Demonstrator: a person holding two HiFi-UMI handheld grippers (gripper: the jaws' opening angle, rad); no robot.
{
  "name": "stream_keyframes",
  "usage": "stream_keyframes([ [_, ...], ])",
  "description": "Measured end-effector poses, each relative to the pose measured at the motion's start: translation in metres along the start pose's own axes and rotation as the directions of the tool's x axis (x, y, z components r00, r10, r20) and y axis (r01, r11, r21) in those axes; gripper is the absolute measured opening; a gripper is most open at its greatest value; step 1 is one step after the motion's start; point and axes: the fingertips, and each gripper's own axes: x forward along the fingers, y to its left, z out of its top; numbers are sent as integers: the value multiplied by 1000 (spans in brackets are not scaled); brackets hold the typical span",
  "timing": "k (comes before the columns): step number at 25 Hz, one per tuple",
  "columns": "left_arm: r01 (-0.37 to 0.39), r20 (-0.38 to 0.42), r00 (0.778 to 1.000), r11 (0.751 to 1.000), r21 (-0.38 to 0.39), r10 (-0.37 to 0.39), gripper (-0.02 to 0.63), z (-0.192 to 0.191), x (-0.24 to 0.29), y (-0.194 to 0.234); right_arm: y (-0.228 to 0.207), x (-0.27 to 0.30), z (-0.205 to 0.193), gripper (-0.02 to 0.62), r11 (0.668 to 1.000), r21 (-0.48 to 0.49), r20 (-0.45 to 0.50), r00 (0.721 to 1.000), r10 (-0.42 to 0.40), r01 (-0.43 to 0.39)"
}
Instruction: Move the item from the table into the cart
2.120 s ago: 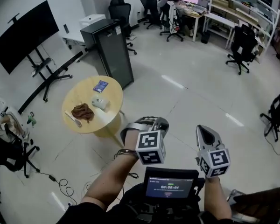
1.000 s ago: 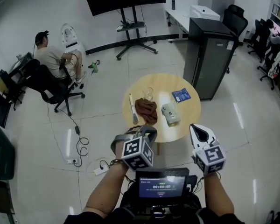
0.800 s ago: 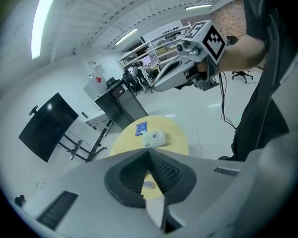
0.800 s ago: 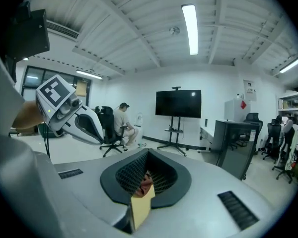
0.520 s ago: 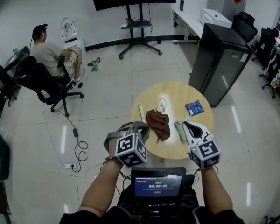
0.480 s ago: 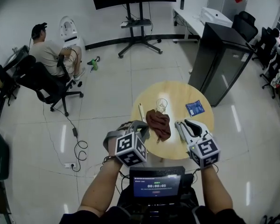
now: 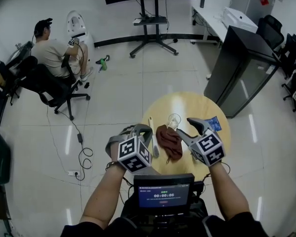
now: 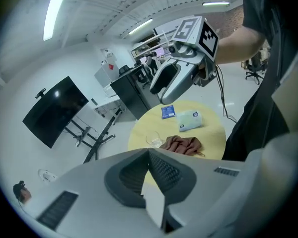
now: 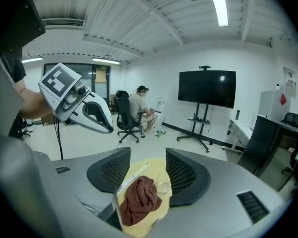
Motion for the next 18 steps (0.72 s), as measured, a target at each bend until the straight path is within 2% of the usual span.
stream_keyframes([
  [3, 32, -26, 999, 999, -20, -32, -12, -12, 33, 23, -25, 38, -3, 219, 999, -20, -49, 998, 37, -38],
  [8, 84, -19, 996, 996, -31, -85, -12, -42, 58, 53, -45, 84, 7, 218, 1000, -16, -82, 997, 12, -13],
  [11, 110, -22, 994, 994, -23, -110, -12, -54, 65, 69, -44, 108, 13, 219, 999, -16, -116, 993, 25, -27],
  [13, 116, -22, 993, 993, -32, -117, -12, -64, 73, 79, -43, 131, 4, 219, 998, -37, -175, 983, 51, -59],
  [14, 114, -25, 993, 993, -38, -115, -12, -70, 79, 84, -43, 145, -5, 244, 996, -44, -211, 975, 66, -77],
  [18, 113, -42, 992, 992, -48, -115, -12, -95, 104, 99, -38, 196, -38, 253, 989, -52, -338, 934, 111, -136],
])
